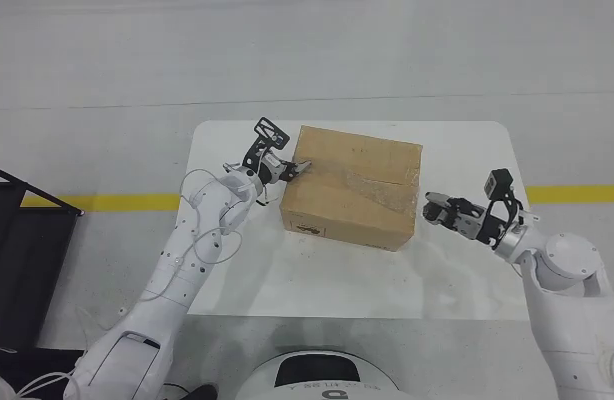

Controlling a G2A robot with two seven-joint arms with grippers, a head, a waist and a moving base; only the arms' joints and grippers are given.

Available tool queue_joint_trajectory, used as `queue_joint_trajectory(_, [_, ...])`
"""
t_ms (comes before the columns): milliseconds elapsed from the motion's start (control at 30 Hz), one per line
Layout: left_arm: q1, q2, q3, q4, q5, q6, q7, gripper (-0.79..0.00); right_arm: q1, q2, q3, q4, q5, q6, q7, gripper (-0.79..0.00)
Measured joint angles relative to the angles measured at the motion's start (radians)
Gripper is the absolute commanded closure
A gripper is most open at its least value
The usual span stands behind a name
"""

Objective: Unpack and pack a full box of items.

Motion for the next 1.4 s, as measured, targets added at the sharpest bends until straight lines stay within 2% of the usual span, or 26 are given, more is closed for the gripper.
queue_joint_trajectory(33, [0.0, 0.0, 0.0, 0.0, 0.0, 0.0, 0.0, -0.785, 0.002, 0.001, -0.004, -0.001, -0.005, 0.007, -0.001, 0.0])
queue_joint_trajectory(533, [0.0, 0.0, 0.0, 0.0, 0.0, 0.0, 0.0, -0.785, 0.09, 0.011, -0.03, 0.051, -0.023, 0.13, -0.057, 0.0])
queue_joint_trajectory(1067, [0.0, 0.0, 0.0, 0.0, 0.0, 0.0, 0.0, -0.785, 0.12, 0.026, -0.026, 0.051, -0.067, 0.199, -0.096, 0.0])
queue_joint_trajectory(1400, [0.0, 0.0, 0.0, 0.0, 0.0, 0.0, 0.0, -0.785, 0.177, 0.035, -0.051, 0.071, -0.1, 0.257, -0.11, -0.006])
